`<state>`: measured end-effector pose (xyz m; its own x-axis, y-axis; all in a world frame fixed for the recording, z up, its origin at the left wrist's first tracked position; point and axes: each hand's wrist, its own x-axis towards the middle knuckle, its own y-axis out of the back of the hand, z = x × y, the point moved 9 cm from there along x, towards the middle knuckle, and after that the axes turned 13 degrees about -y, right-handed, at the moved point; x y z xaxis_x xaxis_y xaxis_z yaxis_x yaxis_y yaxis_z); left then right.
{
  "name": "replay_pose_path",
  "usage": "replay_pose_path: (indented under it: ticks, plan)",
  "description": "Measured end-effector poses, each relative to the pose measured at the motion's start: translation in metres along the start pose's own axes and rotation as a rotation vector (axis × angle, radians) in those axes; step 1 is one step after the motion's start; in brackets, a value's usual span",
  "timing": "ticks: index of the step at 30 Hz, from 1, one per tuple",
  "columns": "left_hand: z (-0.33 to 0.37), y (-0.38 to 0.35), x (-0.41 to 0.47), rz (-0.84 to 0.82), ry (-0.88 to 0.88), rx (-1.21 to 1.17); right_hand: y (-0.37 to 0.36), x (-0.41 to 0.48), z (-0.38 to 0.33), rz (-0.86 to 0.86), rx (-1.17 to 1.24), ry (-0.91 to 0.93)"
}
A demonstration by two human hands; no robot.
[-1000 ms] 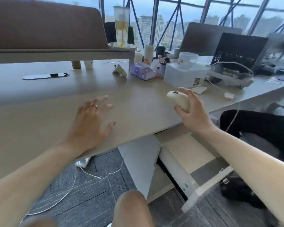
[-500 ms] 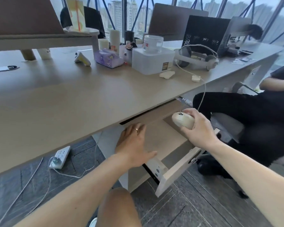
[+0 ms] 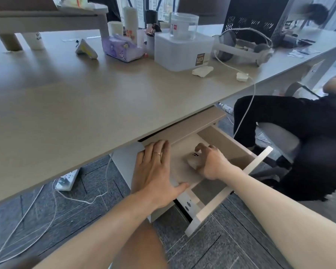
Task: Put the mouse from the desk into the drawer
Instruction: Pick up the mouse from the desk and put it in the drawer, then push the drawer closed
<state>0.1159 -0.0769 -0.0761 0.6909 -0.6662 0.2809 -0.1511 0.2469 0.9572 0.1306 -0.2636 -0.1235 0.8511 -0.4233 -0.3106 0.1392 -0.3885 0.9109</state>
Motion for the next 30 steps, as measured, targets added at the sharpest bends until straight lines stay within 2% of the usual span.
replay_pose_path:
  ticks: [5, 10, 16, 22, 25, 30]
  plan:
    - [-0.002, -0.003, -0.001, -0.011, -0.002, -0.005, -0.028, 0.017, -0.007, -0.061, -0.130, -0.050]
    - [-0.002, -0.003, 0.000, -0.015, -0.008, 0.006, -0.035, 0.020, -0.007, -0.050, -0.139, -0.059]
    - [-0.003, -0.004, 0.000, -0.027, -0.008, 0.010, -0.024, 0.013, -0.011, -0.033, -0.158, -0.032]
    - [-0.002, -0.003, 0.000, -0.032, -0.007, 0.010, -0.022, -0.006, -0.003, -0.137, -0.287, 0.031]
    - [-0.002, -0.003, 0.000, -0.032, -0.006, 0.009, -0.033, -0.003, 0.003, -0.172, -0.257, -0.029]
    - [-0.002, -0.004, 0.000, -0.028, -0.011, 0.009, -0.032, 0.008, 0.000, -0.134, -0.237, -0.041]
